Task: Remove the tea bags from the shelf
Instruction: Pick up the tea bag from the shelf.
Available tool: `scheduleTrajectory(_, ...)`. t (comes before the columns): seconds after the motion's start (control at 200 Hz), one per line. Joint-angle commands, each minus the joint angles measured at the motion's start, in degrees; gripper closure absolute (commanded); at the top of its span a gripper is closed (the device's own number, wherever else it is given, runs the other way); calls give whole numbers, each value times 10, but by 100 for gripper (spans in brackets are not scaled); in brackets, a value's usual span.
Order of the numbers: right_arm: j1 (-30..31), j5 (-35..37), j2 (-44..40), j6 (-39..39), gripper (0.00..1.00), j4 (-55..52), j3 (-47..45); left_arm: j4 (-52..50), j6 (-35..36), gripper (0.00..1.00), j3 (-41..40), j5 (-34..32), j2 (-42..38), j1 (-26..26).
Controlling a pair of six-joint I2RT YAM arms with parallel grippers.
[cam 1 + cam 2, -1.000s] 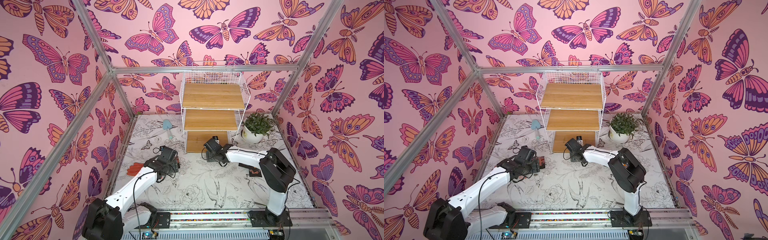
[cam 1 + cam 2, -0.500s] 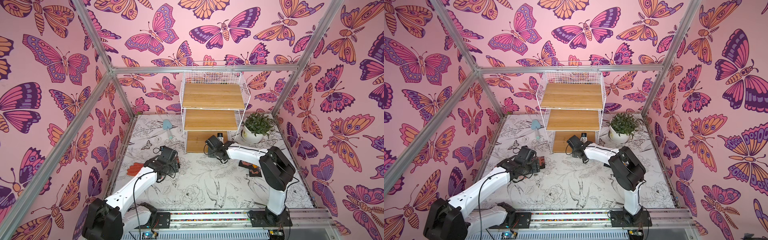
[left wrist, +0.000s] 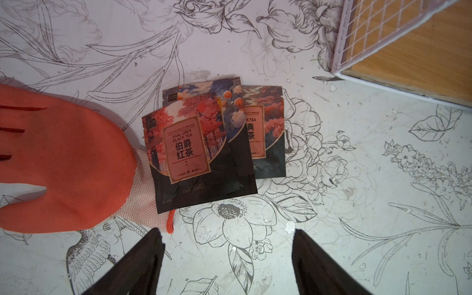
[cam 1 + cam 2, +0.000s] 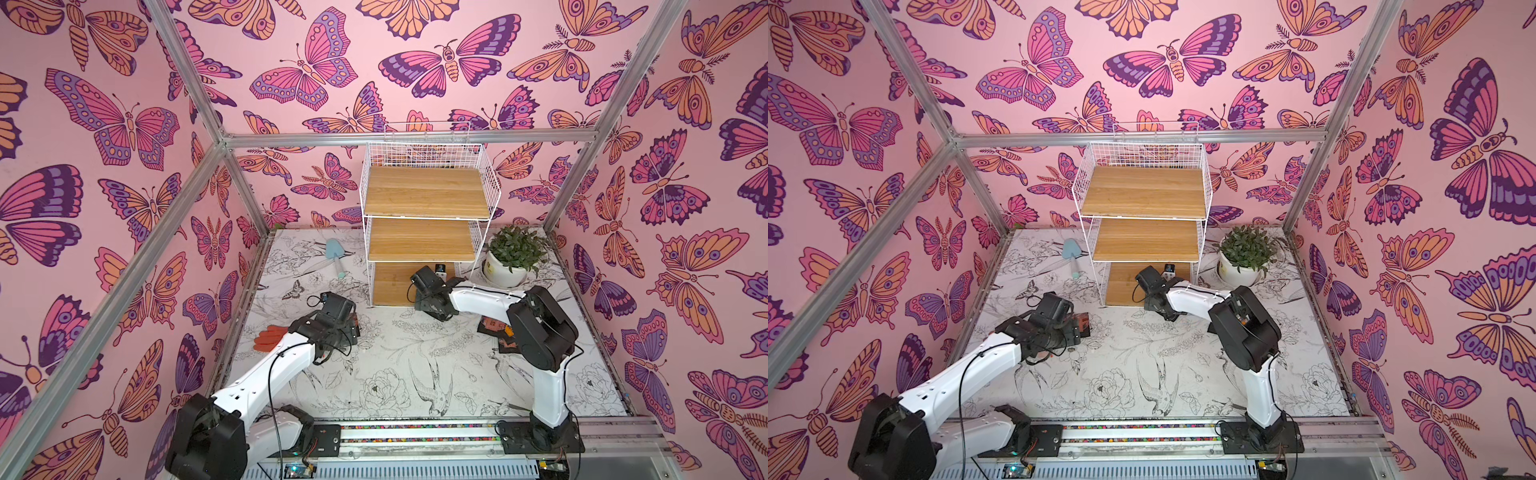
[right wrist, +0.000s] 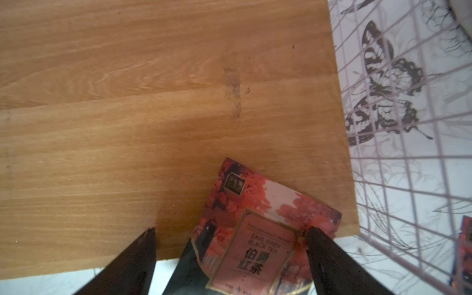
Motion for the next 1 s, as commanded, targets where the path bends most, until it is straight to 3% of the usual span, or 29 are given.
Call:
scheduleTrajectory(0.0,-3,-37,25,10,10,-9,-15,-2,3,18,2,-1,3,4)
scheduleTrajectory(0.546,-8,-84,88,7,43,-44,29,-4,0,18,-14,-9,-23,4)
scheduleTrajectory(0.701,-9,-104,102,12,47,-51,35,-6,0,18,-23,-21,-41,4)
scheduleTrajectory(0.996,-10,-135,106,19,78,-32,20,-8,-1,18,-32,-27,-57,4)
